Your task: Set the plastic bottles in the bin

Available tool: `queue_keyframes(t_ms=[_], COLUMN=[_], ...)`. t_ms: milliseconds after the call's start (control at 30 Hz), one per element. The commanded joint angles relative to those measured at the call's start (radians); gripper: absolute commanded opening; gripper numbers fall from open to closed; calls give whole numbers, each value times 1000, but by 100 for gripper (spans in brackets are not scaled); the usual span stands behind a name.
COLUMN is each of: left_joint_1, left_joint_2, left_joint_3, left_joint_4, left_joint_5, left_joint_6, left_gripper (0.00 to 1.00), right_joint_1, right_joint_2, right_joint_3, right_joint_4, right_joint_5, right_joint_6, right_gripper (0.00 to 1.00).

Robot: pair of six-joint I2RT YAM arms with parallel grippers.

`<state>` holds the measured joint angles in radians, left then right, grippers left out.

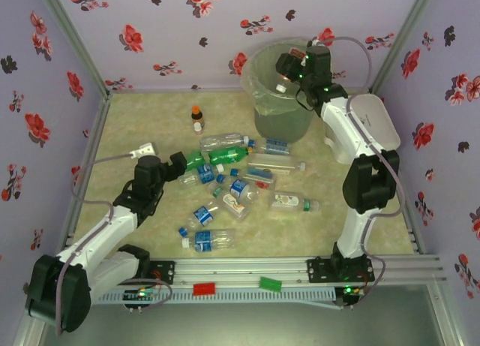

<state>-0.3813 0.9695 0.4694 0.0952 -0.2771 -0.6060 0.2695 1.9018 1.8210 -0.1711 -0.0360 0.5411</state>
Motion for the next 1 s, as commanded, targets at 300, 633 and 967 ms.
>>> queue_keyframes(t_ms=[300, 633, 967], left_joint_1=[12, 7, -69], left_joint_2=[-24, -21, 7], left_joint_3=[0, 8, 59], left_joint_4=[23, 64, 28], left_joint_5=[10, 13, 46], left_joint_6=[18, 6, 51], left_gripper=[100, 100, 100], right_joint_1=[24, 114, 250], right_joint_2=[31, -199, -521], right_joint_3=[230, 92, -318], right_joint_4=[-201, -312, -345], right_joint_5=[-5, 199, 76], right_joint_6=[-97, -163, -284], right_gripper=[100, 100, 99])
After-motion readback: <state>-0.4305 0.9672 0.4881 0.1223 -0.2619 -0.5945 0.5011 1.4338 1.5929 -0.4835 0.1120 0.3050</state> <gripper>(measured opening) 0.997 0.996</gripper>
